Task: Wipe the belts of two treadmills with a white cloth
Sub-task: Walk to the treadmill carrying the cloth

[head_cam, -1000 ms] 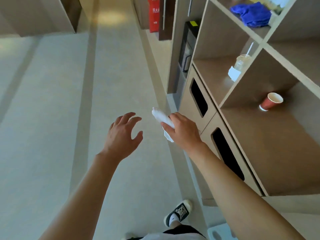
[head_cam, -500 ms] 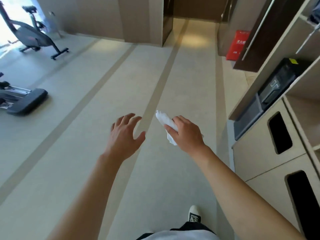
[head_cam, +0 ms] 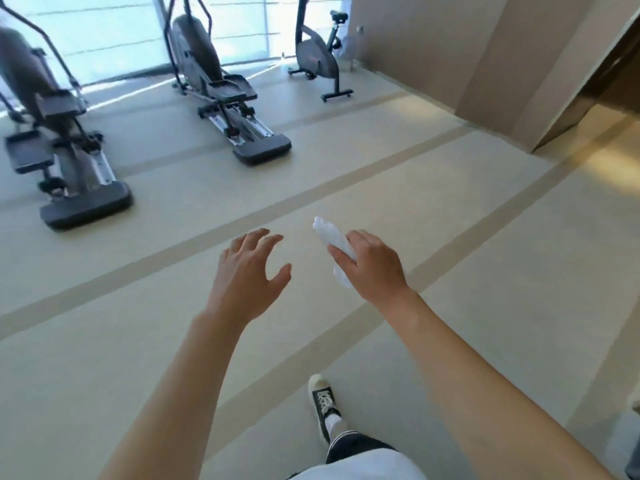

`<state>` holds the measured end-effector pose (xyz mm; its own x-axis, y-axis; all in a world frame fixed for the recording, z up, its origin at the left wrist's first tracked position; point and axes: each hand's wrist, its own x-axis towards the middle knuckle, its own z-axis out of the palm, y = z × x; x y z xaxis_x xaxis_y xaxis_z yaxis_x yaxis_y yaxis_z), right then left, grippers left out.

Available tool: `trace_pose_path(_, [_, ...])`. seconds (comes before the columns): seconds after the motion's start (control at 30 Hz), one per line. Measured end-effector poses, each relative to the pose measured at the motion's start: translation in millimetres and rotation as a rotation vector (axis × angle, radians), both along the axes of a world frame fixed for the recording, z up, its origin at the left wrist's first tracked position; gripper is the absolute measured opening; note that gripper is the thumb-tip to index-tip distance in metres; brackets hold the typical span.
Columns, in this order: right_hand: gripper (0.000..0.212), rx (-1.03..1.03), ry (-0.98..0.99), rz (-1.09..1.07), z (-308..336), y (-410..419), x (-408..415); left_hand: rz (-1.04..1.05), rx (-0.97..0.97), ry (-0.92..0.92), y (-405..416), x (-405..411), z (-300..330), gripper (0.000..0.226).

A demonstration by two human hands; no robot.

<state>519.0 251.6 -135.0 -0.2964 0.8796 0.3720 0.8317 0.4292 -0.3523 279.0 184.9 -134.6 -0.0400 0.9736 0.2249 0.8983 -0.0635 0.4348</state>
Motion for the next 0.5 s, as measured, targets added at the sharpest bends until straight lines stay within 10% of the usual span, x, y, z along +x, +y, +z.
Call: trace_pose_path(0.5, [0.037, -0.145, 0.061, 0.491, -25, 183, -222, 0.517, -0.066, -0.028, 79, -159, -17, 0.060])
